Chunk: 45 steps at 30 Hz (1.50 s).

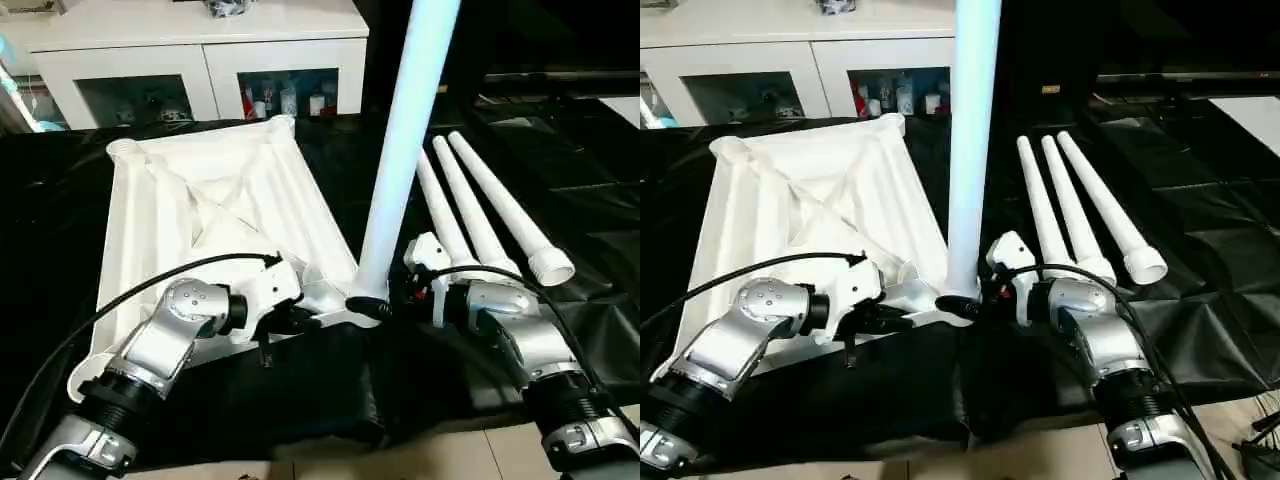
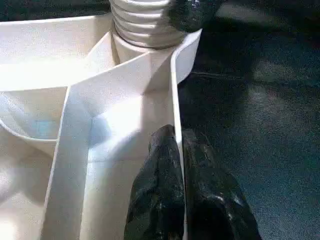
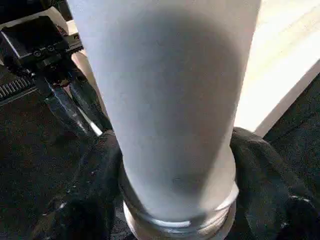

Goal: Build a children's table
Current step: Rotate leg to tighten

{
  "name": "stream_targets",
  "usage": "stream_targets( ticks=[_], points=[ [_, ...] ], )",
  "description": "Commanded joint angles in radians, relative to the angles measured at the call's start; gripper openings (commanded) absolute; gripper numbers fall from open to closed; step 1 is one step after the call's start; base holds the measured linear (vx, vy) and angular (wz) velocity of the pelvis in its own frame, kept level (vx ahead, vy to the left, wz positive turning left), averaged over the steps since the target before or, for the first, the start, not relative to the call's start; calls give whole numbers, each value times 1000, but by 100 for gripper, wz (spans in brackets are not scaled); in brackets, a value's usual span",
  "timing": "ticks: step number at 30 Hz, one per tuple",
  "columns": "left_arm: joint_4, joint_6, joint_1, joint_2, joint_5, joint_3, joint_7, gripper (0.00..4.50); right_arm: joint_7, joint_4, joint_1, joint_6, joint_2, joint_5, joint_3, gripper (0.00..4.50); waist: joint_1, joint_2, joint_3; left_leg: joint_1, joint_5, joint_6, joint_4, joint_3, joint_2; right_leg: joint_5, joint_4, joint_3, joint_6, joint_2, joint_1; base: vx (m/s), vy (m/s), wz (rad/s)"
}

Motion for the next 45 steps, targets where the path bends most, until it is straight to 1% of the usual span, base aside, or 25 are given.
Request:
stream_targets(
  ticks=[1, 11, 15, 16, 17, 18, 19, 21, 22, 23, 24, 25, 26, 27, 28, 30, 33, 34, 36, 39, 40, 41, 42, 43, 45],
  points=[
    [-9, -46, 2, -13, -38, 15, -16, 0, 7, 16, -3, -12, 2, -11, 9, 287, 2, -13, -68, -6, -128, 92, -59, -5, 35, -195, -62, 53, -226, -58, 61, 0, 0, 0],
    [-10, -42, 8, -11, -32, 8, -24, 0, 6, 24, 12, -14, 6, -27, 28, 272, 2, -12, -69, -6, -134, 88, -58, -6, 34, -202, -61, 52, -223, -56, 63, 0, 0, 0],
    [-8, -23, 10, -22, -29, 9, -5, 0, -80, 52, 17, 0, 41, -27, 6, 272, 0, -11, -68, -6, -136, 84, -58, -6, 33, -206, -62, 52, -225, -57, 61, 0, 0, 0],
    [-2, -14, 7, -31, -27, 13, 11, 0, -115, 63, 17, 0, 57, -29, -3, 272, -3, -10, -66, -7, -148, 78, -60, -7, 33, -224, -63, 52, -221, -57, 62, 0, 0, 0],
    [9, 6, 1, -50, -22, 17, 43, 0, -171, 81, 18, -1, 86, -27, -20, 272, -7, -10, -63, -4, -167, 70, -62, -7, 34, -256, -69, 52, -213, -57, 58, 0, 0, 0],
    [19, 21, -4, -64, -17, 21, 68, 0, -212, 94, 18, -2, 108, -26, -32, 272, -8, -9, -62, -5, -175, 63, -62, -7, 32, -277, -70, 52, -207, -58, 60, 0, 0, 0],
    [22, 24, -6, -68, -15, 22, 76, 0, -223, 98, 17, -1, 114, -26, -35, 272, -10, -10, -62, -3, -193, 54, -63, -8, 30, -324, -76, 51, -192, -58, 60, 0, 0, 0],
    [68, 69, -30, -130, 4, 35, 174, 0, -385, 151, 12, -5, 193, -33, -69, 272, -14, -8, -61, -1, -206, 45, -64, -8, 31, -354, -78, 52, -180, -59, 57, 0, 0, 0],
    [80, 79, -37, -146, 8, 38, 197, 0, -428, 167, 8, -6, 213, -37, -77, 272, -18, -5, -58, 0, -216, 37, -66, -8, 30, -381, -83, 52, -171, -58, 53, 0, 0, 0],
    [91, 91, -43, -161, 15, 40, 222, 0, -470, 183, 4, -9, 230, -42, -83, 272, -20, -7, -60, 0, -220, 33, -66, -9, 28, -394, -84, 50, -165, -58, 55, 0, 0, 0],
    [113, 115, -57, -190, 31, 43, 275, 0, -559, 216, -5, -17, 263, -61, -87, 272, -23, -6, -60, 1, -223, 27, -66, -9, 28, -407, -86, 50, -157, -58, 53, 0, 0, 0],
    [131, 142, -69, -218, 41, 48, 323, 0, -629, 243, -14, -21, 290, -74, -90, 272, -27, -5, -58, 3, -238, 25, -66, -9, 25, -433, -91, 50, -149, -57, 49, 0, 0, 0],
    [131, 142, -69, -218, 41, 48, 323, 0, -629, 243, -14, -21, 290, -74, -90, 272, -28, -4, -59, 3, -245, 24, -67, -11, 24, -448, -91, 48, -143, -58, 51, 0, 0, 0],
    [165, 190, -91, -265, 59, 59, 407, 0, -722, 287, -34, -18, 338, -76, -106, 272, -29, -3, -61, 0, -250, 28, -67, -12, 25, -455, -93, 48, -133, -59, 53, 0, 0, 0],
    [165, 190, -91, -265, 59, 59, 407, 0, -722, 287, -34, -18, 338, -76, -106, 272, -29, -2, -61, 5, -258, 31, -67, -11, 23, -462, -98, 47, -127, -57, 48, 0, 0, 0],
    [199, 202, -112, -299, 78, 63, 473, 0, -776, 318, -54, -20, 378, -70, -121, 272, -29, -3, -63, 1, -260, 41, -68, -13, 23, -461, -99, 45, -121, -58, 51, 0, 0, 0],
    [221, 197, -131, -329, 89, 67, 508, 0, -807, 349, -81, -18, 415, -56, -141, 272, -29, -3, -67, 2, -265, 47, -69, -13, 23, -444, -99, 45, -120, -56, 48, 0, 0, 0],
    [224, 192, -137, -337, 92, 69, 513, 0, -817, 364, -93, -23, 425, -62, -144, 272, -29, -2, -69, -1, -263, 48, -71, -14, 25, -426, -97, 44, -122, -57, 52, 0, 0, 0],
    [214, 183, -140, -335, 93, 67, 502, 0, -812, 387, -111, -47, 431, -76, -139, 272, -30, -1, -69, -2, -272, 47, -72, -15, 26, -412, -96, 44, -128, -58, 51, 0, 0, 0],
    [189, 175, -125, -313, 95, 56, 469, 0, -755, 374, -112, -47, 430, -56, -140, 272, -30, -4, -70, -2, -279, 51, -73, -14, 26, -405, -96, 45, -129, -59, 52, 0, 0, 0],
    [183, 174, -122, -308, 96, 54, 462, 0, -745, 371, -113, -48, 428, -53, -141, 328, -30, -3, -69, -3, -282, 53, -73, -14, 26, -410, -97, 45, -129, -59, 52, 0, 0, 0],
    [176, 172, -117, -302, 96, 52, 451, 0, -733, 367, -115, -49, 424, -51, -141, 328, -30, -4, -70, -4, -279, 54, -73, -14, 26, -409, -96, 45, -129, -60, 53, 0, 0, 0],
    [165, 162, -108, -290, 94, 47, 430, 0, -712, 360, -118, -54, 415, -46, -144, 342, -30, -3, -70, -4, -280, 55, -74, -14, 26, -410, -97, 45, -129, -60, 52, 0, 0, 0],
    [154, 157, -99, -280, 92, 43, 414, 0, -697, 352, -121, -55, 405, -45, -144, 349, -33, -5, -71, -9, -275, 59, -75, -16, 28, -396, -93, 45, -130, -61, 57, 0, 0, 0],
    [145, 149, -91, -268, 90, 38, 396, 0, -677, 342, -124, -53, 393, -42, -145, 377, -34, -5, -72, -9, -256, 64, -73, -13, 27, -373, -92, 46, -139, -60, 56, 0, 0, 0]
  ],
)
